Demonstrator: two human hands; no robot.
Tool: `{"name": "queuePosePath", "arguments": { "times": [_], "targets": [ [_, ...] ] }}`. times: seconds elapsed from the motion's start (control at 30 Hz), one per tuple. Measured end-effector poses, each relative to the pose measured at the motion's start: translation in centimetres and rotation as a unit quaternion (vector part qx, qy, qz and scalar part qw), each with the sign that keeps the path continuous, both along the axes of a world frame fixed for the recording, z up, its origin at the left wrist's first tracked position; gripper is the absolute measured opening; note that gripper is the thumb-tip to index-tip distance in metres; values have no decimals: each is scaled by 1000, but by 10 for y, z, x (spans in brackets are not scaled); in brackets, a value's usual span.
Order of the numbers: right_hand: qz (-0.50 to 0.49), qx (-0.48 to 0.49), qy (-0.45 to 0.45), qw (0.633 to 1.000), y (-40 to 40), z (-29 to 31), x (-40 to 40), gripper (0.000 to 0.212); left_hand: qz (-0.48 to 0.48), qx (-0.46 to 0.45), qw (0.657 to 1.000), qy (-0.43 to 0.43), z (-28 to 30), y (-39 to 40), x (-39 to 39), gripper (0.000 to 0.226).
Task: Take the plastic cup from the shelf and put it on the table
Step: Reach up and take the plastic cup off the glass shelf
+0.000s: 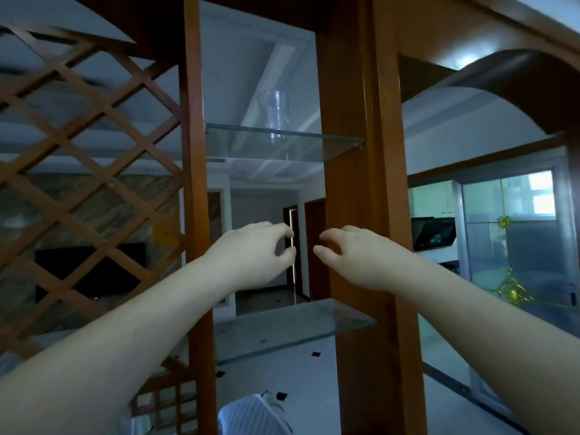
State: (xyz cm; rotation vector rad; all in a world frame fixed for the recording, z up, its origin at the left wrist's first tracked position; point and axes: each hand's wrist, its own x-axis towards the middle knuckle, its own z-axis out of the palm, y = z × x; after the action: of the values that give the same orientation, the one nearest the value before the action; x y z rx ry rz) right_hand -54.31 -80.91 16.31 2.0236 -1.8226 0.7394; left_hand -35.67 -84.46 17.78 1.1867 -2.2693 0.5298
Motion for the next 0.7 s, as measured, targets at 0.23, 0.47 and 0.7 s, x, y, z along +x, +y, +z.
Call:
{"name": "queuePosePath", "arguments": {
  "times": [0.23,0.47,0.7],
  "targets": [
    [54,-80,-28,995,-34,57,-12,57,26,-76,996,25,47,-23,-12,46],
    [133,-198,-70,969,-54,126,-20,47,21,-169,982,82,105,-18,-24,39],
    [180,-270,-125,938,-84,179,-27,34,64,-234,965,102,155,-23,-23,45]
  ]
}}
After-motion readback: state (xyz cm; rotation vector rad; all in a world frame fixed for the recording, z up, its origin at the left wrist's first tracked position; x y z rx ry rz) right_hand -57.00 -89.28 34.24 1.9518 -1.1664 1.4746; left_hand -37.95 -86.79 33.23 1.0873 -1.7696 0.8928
